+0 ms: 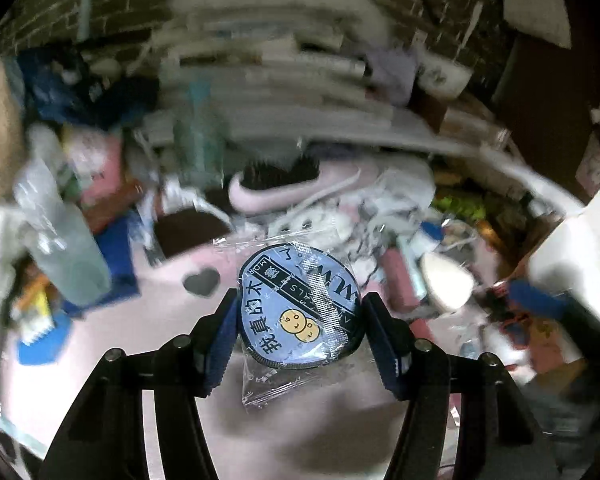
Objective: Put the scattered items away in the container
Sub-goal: 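Lift and carry the blue badge into the white box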
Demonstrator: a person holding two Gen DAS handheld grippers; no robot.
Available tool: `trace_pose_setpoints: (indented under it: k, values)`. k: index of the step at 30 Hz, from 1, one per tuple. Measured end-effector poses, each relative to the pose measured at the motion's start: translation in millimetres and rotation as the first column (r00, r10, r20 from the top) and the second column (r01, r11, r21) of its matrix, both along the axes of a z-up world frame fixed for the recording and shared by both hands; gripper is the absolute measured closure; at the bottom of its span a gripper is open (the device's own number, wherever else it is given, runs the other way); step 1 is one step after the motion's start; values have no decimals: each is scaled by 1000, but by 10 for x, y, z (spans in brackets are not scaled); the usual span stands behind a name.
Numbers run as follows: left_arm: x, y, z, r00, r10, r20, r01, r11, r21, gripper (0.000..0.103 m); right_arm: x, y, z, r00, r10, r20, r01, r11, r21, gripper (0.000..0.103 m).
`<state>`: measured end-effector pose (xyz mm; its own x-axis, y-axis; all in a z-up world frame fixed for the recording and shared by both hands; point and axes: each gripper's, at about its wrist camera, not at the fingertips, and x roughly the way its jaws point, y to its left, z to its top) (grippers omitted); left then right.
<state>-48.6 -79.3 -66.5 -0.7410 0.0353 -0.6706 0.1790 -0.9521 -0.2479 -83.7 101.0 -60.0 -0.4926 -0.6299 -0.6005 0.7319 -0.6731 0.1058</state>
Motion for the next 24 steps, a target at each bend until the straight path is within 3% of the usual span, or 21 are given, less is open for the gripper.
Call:
trace_pose_setpoints:
  k: [5, 12, 17, 24]
  values:
    - [152, 94, 539, 988, -87, -124, 95, 994, 59, 47, -128, -172, -164, 998, -44, -47, 48, 996, 75, 2]
    - [75, 731, 1249, 936, -280, -213, 286, 958, -3, 46, -260, -215, -285, 997, -71, -34, 74, 993, 95, 2]
    - [-176, 1421, 1499, 865, -463, -195, 462, 885, -54, 46, -333, -174, -316, 996, -83, -18, 84, 992, 90, 2]
    - [-748, 2428, 1249, 758, -651, -29, 651, 759, -24, 46, -403, -122, -331, 996, -89, -28, 92, 991, 95, 2]
